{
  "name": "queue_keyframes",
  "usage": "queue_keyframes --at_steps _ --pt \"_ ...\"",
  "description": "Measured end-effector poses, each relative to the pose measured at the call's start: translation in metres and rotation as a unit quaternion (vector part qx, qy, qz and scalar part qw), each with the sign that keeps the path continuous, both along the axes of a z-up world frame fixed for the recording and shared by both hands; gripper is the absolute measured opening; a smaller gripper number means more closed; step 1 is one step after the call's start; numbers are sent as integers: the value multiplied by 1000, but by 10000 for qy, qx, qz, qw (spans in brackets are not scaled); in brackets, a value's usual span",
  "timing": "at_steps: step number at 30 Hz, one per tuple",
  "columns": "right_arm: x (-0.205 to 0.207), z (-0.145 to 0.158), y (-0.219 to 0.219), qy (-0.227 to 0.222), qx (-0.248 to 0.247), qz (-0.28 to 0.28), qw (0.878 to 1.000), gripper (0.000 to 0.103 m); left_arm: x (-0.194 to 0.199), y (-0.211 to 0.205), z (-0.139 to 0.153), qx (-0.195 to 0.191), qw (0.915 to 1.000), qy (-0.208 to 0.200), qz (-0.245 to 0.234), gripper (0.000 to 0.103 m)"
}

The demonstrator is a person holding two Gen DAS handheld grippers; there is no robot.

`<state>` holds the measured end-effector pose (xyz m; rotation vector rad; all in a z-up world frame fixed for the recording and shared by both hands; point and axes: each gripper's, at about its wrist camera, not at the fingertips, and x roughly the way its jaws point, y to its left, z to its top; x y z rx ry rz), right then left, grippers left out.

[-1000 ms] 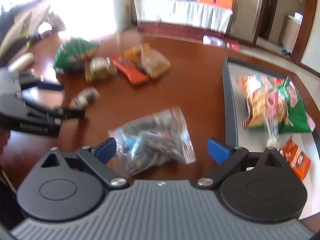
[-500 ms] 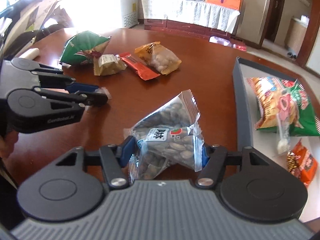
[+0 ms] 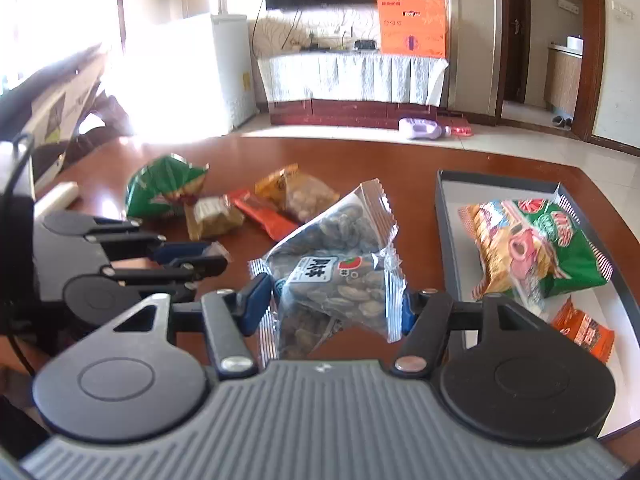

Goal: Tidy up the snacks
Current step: 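Carry the seed bag over the grey box with the right gripper while the left gripper carries the clear packet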

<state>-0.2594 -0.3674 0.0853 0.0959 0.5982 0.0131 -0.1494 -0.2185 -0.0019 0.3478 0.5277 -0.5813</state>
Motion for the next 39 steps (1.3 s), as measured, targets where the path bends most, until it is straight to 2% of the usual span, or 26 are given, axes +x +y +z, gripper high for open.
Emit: queue_keyframes --at_steps 9,39 --pt "-9 17 -5 -345 73 -18 9994 64 -8 -15 9 -15 9998 -179 -62 17" --pt "-32 25 -43 -636 129 -597 9961 63 -32 -85 26 -199 9980 -299 -528 17"
